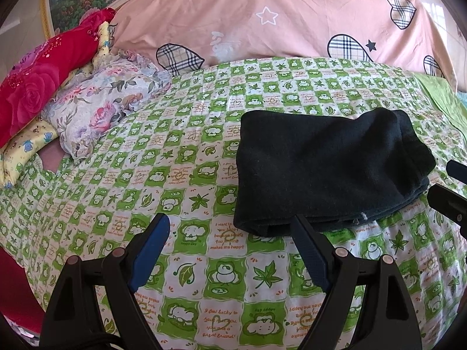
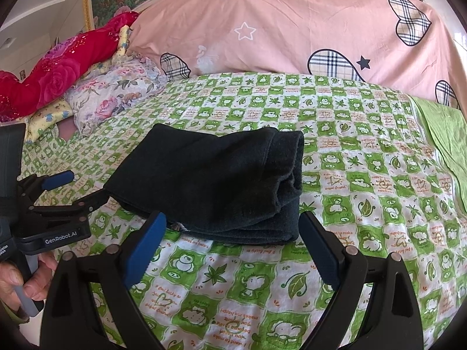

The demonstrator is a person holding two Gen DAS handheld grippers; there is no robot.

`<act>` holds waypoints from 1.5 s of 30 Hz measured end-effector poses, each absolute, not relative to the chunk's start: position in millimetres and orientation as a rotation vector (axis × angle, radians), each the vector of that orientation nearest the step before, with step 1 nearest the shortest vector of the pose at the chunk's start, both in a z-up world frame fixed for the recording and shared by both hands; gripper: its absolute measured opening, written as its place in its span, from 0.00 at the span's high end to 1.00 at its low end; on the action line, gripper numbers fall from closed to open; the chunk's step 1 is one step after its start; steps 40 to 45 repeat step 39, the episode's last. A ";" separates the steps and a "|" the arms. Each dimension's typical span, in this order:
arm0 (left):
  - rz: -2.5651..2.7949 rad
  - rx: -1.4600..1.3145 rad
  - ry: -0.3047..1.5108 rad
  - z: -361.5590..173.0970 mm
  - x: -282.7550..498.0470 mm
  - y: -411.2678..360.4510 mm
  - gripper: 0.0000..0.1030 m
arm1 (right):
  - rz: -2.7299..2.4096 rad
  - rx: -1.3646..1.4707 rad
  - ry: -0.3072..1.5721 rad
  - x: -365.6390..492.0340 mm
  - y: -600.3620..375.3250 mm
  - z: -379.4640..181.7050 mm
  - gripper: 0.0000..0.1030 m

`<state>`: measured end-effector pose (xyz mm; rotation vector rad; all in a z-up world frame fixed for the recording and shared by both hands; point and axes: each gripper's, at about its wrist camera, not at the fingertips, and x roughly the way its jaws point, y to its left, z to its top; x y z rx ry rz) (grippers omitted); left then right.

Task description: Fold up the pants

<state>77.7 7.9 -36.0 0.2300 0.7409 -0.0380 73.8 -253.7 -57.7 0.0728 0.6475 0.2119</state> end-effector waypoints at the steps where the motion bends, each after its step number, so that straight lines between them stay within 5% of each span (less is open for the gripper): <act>1: -0.036 0.230 0.742 -35.8 77.6 8.2 0.17 | 0.212 0.073 0.647 74.1 -253.6 -57.6 0.10; 45: -0.016 0.148 0.785 -27.7 101.3 5.9 0.17 | 0.192 0.119 0.669 78.7 -263.1 -56.4 0.10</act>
